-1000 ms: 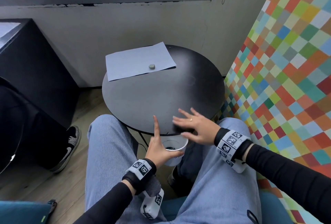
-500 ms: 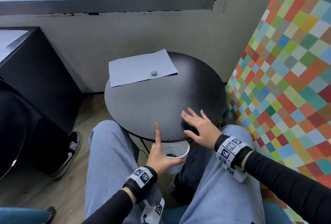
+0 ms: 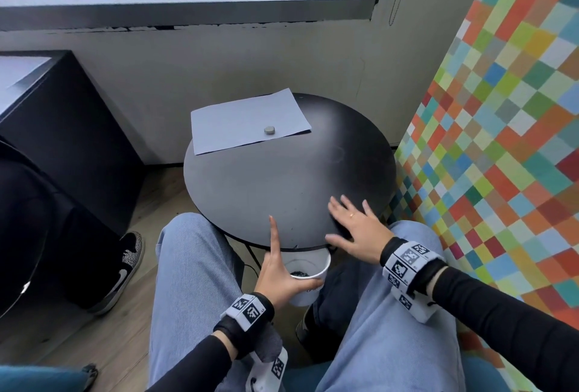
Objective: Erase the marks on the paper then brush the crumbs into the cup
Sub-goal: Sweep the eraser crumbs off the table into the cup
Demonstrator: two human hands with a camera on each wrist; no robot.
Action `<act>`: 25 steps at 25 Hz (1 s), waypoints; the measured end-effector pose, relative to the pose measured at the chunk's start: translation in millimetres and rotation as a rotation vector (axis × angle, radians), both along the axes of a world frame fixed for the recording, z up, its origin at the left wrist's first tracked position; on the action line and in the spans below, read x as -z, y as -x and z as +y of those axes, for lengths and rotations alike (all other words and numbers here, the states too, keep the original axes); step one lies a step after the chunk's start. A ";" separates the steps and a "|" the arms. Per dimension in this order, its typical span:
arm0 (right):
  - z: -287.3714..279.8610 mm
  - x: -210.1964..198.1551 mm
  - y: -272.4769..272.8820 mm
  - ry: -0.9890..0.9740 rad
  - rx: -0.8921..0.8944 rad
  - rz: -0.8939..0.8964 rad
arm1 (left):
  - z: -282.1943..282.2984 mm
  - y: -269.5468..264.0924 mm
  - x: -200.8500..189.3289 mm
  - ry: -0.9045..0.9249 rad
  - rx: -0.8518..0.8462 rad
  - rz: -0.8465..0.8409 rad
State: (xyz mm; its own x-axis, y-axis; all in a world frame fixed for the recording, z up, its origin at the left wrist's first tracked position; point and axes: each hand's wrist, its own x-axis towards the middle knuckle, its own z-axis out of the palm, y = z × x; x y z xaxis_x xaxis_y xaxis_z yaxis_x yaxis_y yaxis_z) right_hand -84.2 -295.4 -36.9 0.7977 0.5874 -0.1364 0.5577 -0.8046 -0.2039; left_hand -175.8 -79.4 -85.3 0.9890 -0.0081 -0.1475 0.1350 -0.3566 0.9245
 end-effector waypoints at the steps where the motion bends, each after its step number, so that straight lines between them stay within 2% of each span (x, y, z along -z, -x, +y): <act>1: 0.8 -2.3 4.9 -0.006 -0.123 0.060 | 0.1 -0.3 0.3 0.006 0.002 -0.003; 3: 6.3 -7.3 15.8 -0.113 -0.308 0.155 | 0.9 -0.5 2.0 0.005 0.008 -0.008; 4: 8.2 -6.9 17.1 -0.169 -0.316 0.134 | 1.0 -0.5 1.7 0.003 0.009 -0.008; 6: 8.3 0.5 7.7 -0.147 -0.129 -0.061 | 0.2 -0.3 0.0 0.000 0.003 -0.007; 7: 6.3 0.7 2.6 -0.046 0.020 -0.123 | 0.1 -0.1 -0.6 -0.007 0.001 -0.006; 8: 3.8 1.1 0.7 0.065 0.129 -0.095 | 0.3 0.2 -0.7 -0.010 0.002 -0.006; 9: 2.2 2.0 2.1 0.116 0.126 -0.020 | 0.3 0.5 -0.7 -0.008 0.003 -0.007; 12: 8.1 -3.3 16.2 -0.006 -0.242 0.159 | 0.7 0.1 0.2 -0.001 0.015 -0.013; 13: 11.8 -5.4 19.9 -0.064 -0.296 0.167 | 0.7 -0.2 0.0 0.002 0.019 -0.016; 14: 12.7 -3.7 18.7 -0.106 -0.265 0.137 | 0.4 -0.5 -0.4 0.003 0.019 -0.015; 15: 11.3 0.0 13.9 -0.116 -0.161 0.063 | 0.2 -0.4 -0.7 0.000 0.014 -0.012; 17: 2.5 1.4 6.0 -0.016 0.058 -0.009 | 0.6 0.0 -1.0 -0.014 0.006 -0.006; 18: -0.2 1.0 6.7 0.026 0.043 0.021 | 1.1 0.7 -0.9 -0.015 0.006 -0.005; 19: -1.2 0.2 9.4 0.012 -0.055 0.080 | 1.6 1.2 -0.6 -0.010 0.006 -0.005; 21: 2.5 -3.9 18.8 -0.120 -0.253 0.206 | 1.9 1.1 1.1 0.004 0.012 -0.011; 22: 5.2 -4.6 21.8 -0.194 -0.276 0.210 | 2.1 1.0 1.7 0.004 0.014 -0.013; 23: 5.8 -3.3 19.2 -0.229 -0.237 0.157 | 1.6 0.5 1.0 0.001 0.013 -0.015; 25: 1.3 -1.1 10.7 -0.151 -0.081 0.019 | 0.1 1.4 -1.2 -0.012 0.008 -0.011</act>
State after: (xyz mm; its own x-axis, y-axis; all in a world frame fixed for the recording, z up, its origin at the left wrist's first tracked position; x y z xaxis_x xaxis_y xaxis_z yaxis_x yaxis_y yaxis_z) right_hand -94.9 -294.2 -35.8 0.7447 0.6650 -0.0563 0.6145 -0.7162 -0.3308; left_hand -177.1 -79.2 -84.1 0.9905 -0.0145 -0.1367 0.1218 -0.3684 0.9216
